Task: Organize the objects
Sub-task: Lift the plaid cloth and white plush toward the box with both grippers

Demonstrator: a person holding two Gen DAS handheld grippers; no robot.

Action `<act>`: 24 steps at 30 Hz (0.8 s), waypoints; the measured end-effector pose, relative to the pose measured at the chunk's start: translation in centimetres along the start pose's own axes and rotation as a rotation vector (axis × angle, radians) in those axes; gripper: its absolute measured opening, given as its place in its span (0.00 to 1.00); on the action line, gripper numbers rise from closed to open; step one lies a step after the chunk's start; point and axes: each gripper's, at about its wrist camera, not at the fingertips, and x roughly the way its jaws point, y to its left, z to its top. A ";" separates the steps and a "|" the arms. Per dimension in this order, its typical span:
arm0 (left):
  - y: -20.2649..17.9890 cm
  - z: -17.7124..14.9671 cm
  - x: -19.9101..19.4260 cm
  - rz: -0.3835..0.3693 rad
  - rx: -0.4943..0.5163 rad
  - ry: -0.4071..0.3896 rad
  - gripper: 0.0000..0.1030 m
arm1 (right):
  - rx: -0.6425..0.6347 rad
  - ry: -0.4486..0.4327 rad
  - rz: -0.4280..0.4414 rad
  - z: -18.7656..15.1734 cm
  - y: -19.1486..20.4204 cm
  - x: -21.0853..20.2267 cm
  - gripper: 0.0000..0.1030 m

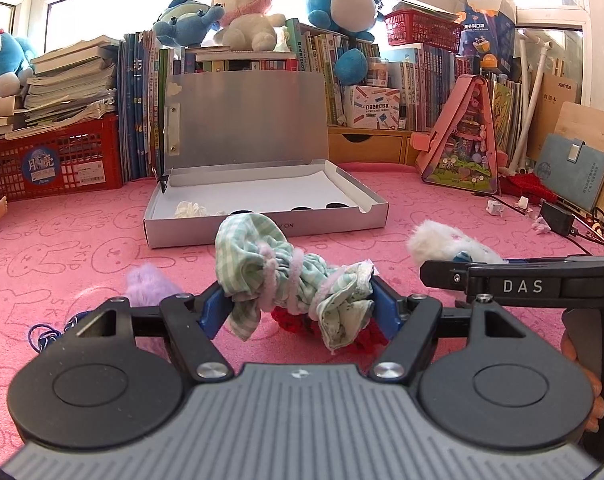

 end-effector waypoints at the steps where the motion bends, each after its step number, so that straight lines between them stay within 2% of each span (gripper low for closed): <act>1: 0.2 0.4 0.1 0.006 -0.002 -0.005 0.74 | -0.005 -0.005 0.005 0.4 0.1 0.0 0.73; 9: 3.1 4.8 2.0 0.052 -0.047 -0.027 0.74 | -0.009 -0.004 0.010 4.2 0.1 1.8 0.74; 15: 5.8 7.9 5.0 0.094 -0.128 0.010 0.73 | -0.022 0.032 0.004 8.3 -0.3 4.9 0.74; 22: 7.7 11.3 9.6 0.107 -0.153 0.034 0.74 | 0.087 0.082 0.091 12.4 -2.6 9.2 0.74; 24: 8.0 12.0 11.6 0.118 -0.165 0.046 0.73 | 0.109 0.087 0.093 13.2 -2.9 10.6 0.74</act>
